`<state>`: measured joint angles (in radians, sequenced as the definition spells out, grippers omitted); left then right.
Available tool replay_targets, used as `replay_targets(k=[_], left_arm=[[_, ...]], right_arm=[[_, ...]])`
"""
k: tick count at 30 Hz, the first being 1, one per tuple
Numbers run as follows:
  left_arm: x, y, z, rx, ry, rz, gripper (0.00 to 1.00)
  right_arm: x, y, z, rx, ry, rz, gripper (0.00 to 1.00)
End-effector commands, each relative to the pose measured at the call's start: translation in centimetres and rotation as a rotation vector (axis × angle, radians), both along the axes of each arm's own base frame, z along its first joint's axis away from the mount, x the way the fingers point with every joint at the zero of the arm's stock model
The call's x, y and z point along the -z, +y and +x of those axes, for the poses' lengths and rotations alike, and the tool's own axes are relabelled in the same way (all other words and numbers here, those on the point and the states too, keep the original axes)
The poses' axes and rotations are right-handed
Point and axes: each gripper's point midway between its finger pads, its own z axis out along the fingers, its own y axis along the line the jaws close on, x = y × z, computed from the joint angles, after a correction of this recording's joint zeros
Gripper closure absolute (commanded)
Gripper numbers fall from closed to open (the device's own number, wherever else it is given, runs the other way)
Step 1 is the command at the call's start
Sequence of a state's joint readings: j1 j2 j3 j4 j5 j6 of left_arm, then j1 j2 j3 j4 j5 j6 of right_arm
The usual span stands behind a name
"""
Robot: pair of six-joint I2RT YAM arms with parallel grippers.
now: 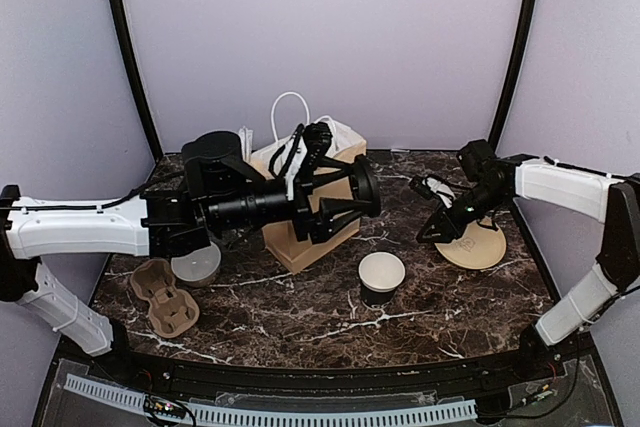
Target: Pack the takeout coffee
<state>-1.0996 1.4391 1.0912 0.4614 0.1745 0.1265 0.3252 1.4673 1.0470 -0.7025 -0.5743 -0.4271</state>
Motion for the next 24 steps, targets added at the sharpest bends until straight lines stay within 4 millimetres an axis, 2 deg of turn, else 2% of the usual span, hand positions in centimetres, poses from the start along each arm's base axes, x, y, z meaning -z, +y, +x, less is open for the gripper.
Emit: replay_targets(k=[1, 4, 7, 12, 19, 23, 24], left_arm=[[4.2, 2.1, -2.9, 0.071, 0.215, 0.232, 0.29], [4.9, 3.7, -3.5, 0.043, 0.262, 0.347, 0.29], [5.6, 5.3, -4.0, 0.022, 0.294, 0.452, 0.29], [4.6, 7.3, -3.5, -0.054, 0.282, 0.488, 0.31], [3.5, 8.0, -4.2, -0.039, 0.283, 0.484, 0.32], [4.2, 8.0, -4.6, -0.01, 0.288, 0.575, 0.32], [5.2, 8.1, -4.7, -0.007, 0.306, 0.622, 0.32]], right_arm=[[2.3, 0.7, 2.5, 0.014, -0.063, -0.121, 0.63], [4.8, 1.9, 2.2, -0.03, -0.006, -0.17, 0.66], [7.1, 3.1, 1.1, -0.098, 0.056, -0.179, 0.69], [10.0, 4.8, -1.0, -0.19, 0.105, -0.218, 0.7], [11.8, 6.6, -4.1, -0.294, 0.174, -0.242, 0.72], [11.8, 8.0, -5.9, -0.352, 0.221, -0.216, 0.72], [11.5, 8.4, -6.2, -0.362, 0.23, -0.205, 0.72]])
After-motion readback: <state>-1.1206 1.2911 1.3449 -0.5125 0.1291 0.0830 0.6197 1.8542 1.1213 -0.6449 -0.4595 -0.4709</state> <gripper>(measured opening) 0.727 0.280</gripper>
